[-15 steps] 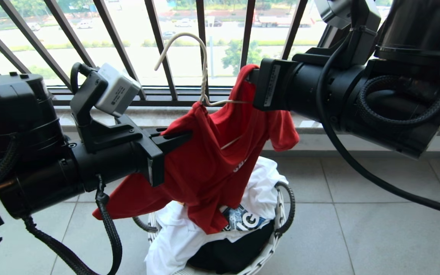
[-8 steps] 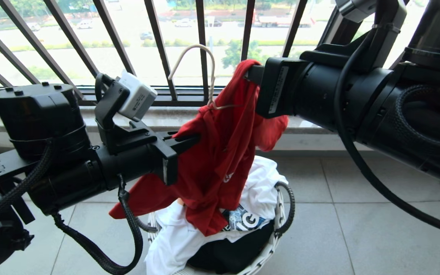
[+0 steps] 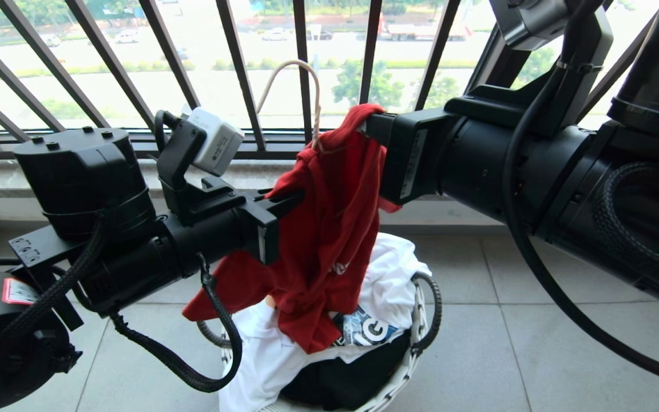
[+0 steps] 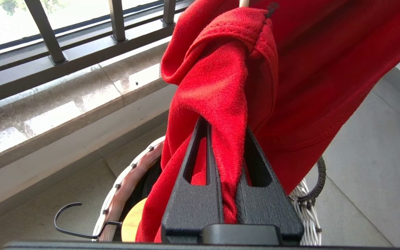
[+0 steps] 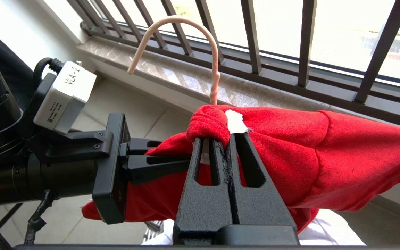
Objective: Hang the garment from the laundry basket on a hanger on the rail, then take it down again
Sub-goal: Hang the clothes on the clothes rack
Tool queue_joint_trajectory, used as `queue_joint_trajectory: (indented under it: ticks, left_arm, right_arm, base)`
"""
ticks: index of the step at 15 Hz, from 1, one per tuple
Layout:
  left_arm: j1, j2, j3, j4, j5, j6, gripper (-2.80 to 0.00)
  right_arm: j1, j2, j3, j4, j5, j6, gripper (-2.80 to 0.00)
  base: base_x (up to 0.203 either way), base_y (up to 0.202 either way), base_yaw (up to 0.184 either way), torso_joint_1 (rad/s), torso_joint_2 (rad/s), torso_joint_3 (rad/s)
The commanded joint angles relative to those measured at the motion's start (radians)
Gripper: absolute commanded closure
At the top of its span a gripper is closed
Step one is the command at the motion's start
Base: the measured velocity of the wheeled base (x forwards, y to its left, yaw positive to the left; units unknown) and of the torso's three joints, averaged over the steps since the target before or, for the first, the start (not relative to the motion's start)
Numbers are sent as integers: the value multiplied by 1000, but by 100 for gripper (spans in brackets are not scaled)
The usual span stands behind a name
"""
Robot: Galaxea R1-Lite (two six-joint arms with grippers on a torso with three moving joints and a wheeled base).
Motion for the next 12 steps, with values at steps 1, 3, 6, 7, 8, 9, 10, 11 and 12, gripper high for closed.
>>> queue_joint_trajectory:
  ticks: [1, 3, 6, 7, 8, 9, 10, 11, 12]
  left_arm:
    - [-12, 5, -2, -4, -1, -12, 0]
    - [-42, 1, 5, -4, 1, -11, 0]
    - [-68, -14, 18, -5, 4, -11, 0]
    - [-76, -22, 21, -5, 6, -12, 0]
    - [-78, -28, 21, -5, 18, -12, 0]
    - [-81, -28, 20, -7, 31, -12, 0]
    - [-81, -24, 17, -7, 40, -12, 0]
    - [-82, -25, 17, -7, 45, -12, 0]
    - [-84, -30, 18, -7, 45, -12, 0]
  right_arm:
    - [1, 7, -2, -3, -1, 1, 0]
    - [1, 27, -15, -3, -3, 1, 0]
    - [-1, 47, -31, -2, -32, -1, 0]
    - [-4, 56, -39, -2, -41, -1, 0]
    - [-11, 57, -47, -2, -46, 0, 0]
    - [-20, 57, -51, -2, -48, -1, 0]
    - [-22, 55, -53, 2, -48, -1, 0]
    - [-21, 61, -55, 3, -59, -1, 0]
    - [-25, 72, -72, 3, -80, -1, 0]
  base:
    - [0, 0, 0, 0, 0, 0]
    - [0, 0, 0, 0, 0, 0]
    - [0, 0, 0, 0, 0, 0]
    - [0, 0, 0, 0, 0, 0]
    - [0, 0, 0, 0, 0, 0]
    - [0, 0, 0, 0, 0, 0]
    - [0, 0, 0, 0, 0, 0]
    - [0, 0, 0, 0, 0, 0]
    - [0, 0, 0, 0, 0, 0]
